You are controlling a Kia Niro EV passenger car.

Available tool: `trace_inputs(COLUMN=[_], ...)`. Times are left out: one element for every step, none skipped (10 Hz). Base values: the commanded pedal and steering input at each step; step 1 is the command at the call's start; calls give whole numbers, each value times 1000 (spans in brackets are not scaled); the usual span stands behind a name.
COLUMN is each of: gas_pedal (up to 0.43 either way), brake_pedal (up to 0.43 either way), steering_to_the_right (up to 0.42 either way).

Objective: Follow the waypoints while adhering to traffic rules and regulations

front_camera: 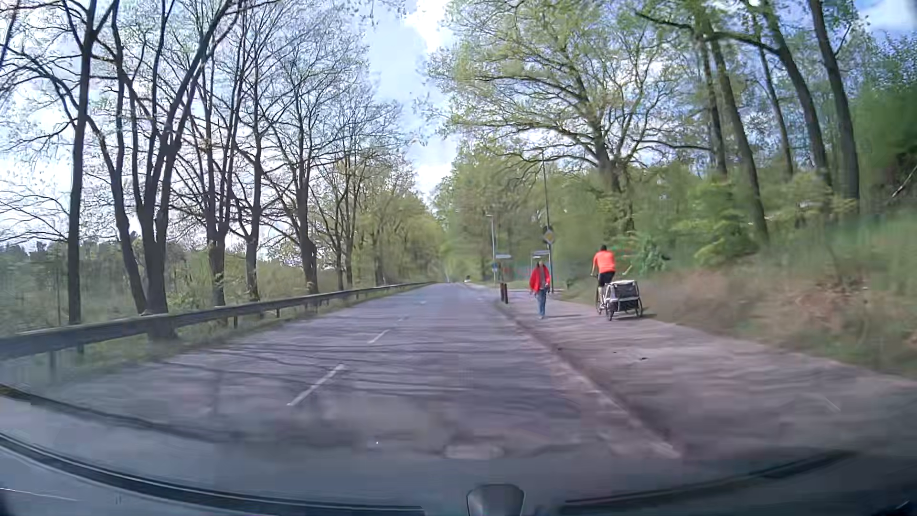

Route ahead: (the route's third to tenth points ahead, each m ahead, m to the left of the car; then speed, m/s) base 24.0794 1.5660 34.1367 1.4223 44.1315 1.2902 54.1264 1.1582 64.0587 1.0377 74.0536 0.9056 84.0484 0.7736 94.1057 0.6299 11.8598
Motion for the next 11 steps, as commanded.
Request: trace_inputs(gas_pedal=[87,87,87,87,87,87,87,87,87,87,87], brake_pedal=[0,0,0,0,0,0,0,0,0,0,0], steering_to_the_right=[-3,-3,-3,-3,-3,-3,-3,-3,-3,-3,-3])
